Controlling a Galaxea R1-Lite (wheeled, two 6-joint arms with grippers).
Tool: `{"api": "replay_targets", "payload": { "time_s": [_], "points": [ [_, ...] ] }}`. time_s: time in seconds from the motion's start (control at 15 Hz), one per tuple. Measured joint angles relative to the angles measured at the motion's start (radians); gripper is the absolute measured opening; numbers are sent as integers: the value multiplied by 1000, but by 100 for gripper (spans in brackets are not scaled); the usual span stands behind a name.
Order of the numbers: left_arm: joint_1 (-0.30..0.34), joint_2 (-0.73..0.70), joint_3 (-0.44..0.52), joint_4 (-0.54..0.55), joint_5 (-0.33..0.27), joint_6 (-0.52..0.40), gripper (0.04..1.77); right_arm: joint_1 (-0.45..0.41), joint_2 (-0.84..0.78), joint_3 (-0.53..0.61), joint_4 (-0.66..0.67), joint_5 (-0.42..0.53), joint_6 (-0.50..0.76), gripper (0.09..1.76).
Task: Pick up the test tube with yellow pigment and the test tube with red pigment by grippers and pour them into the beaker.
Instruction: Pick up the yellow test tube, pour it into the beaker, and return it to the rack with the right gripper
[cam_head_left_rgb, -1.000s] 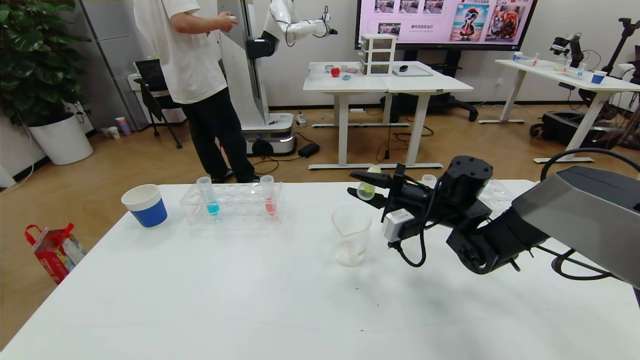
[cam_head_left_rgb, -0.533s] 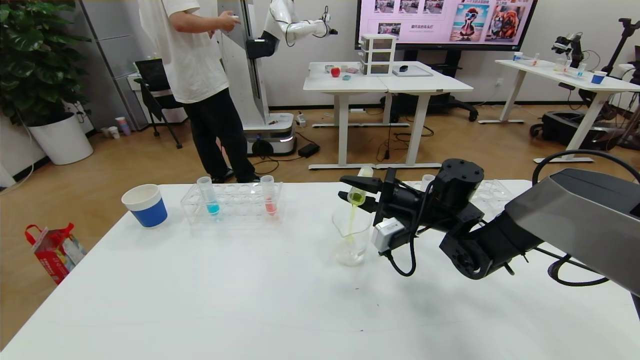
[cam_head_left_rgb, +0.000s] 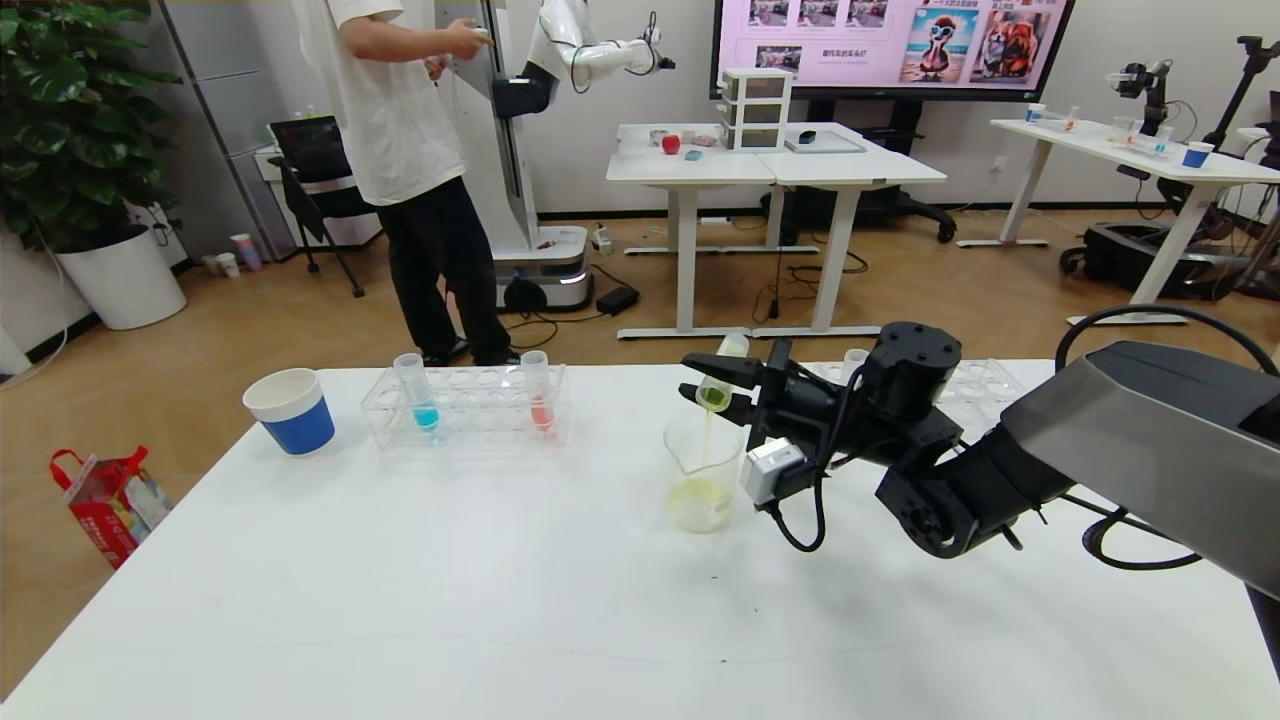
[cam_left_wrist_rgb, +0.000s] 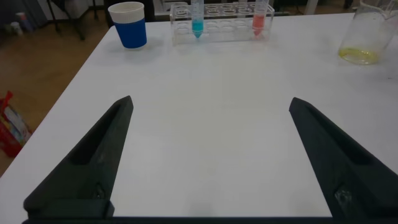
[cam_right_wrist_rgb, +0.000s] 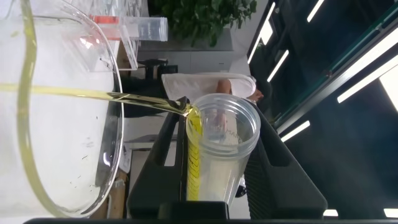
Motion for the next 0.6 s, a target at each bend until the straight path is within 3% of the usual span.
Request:
{"api": "replay_targets", "payload": {
  "time_s": [0.6],
  "points": [
    [0, 0, 0, 0, 0, 0, 175, -4, -1, -22, 18, -5, -134, 51]
  ]
}}
